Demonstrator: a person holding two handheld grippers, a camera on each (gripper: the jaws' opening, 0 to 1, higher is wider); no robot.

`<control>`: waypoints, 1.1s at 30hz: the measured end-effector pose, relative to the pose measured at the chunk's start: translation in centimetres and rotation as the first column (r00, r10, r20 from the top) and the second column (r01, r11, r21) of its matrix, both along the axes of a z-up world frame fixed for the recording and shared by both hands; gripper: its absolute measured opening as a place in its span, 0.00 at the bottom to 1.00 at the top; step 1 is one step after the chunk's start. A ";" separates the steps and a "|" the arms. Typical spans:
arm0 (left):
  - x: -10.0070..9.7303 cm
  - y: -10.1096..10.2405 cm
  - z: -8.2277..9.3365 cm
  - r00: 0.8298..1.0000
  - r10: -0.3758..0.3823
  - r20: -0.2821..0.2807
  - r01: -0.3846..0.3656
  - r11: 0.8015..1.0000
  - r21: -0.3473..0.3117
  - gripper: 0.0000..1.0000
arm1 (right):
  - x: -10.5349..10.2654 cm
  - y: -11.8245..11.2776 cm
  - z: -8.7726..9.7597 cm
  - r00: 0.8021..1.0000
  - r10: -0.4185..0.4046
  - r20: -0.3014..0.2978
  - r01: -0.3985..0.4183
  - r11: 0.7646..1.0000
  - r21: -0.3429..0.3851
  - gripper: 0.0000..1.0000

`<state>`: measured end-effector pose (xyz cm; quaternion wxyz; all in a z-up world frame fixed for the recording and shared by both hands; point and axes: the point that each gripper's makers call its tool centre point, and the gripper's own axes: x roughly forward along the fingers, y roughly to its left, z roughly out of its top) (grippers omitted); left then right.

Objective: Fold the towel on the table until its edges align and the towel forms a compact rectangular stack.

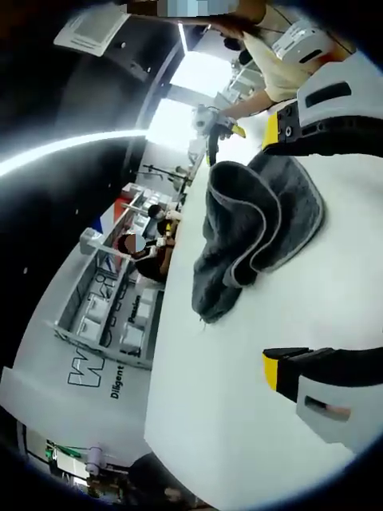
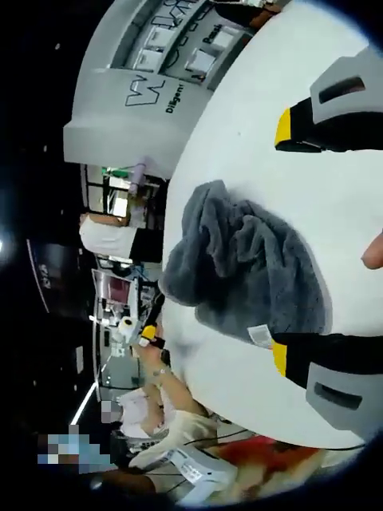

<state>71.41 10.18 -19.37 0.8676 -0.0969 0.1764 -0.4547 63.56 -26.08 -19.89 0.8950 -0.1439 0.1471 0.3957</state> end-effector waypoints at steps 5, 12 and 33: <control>0.0 0.0 0.3 1.000 -0.003 0.004 0.003 1.000 -0.010 0.98 | -1.1 4.5 2.2 0.995 0.088 0.043 -0.091 0.992 0.089 0.95; 0.0 0.0 0.2 1.000 -0.004 0.000 0.004 1.000 -0.008 0.98 | -1.4 6.3 2.3 0.994 0.088 0.071 -0.094 0.992 0.080 0.94; -0.3 -0.2 0.0 1.000 -0.002 -0.010 0.002 1.000 -0.006 0.97 | -5.5 13.3 -1.5 0.943 0.333 -0.016 -0.332 0.943 0.036 0.74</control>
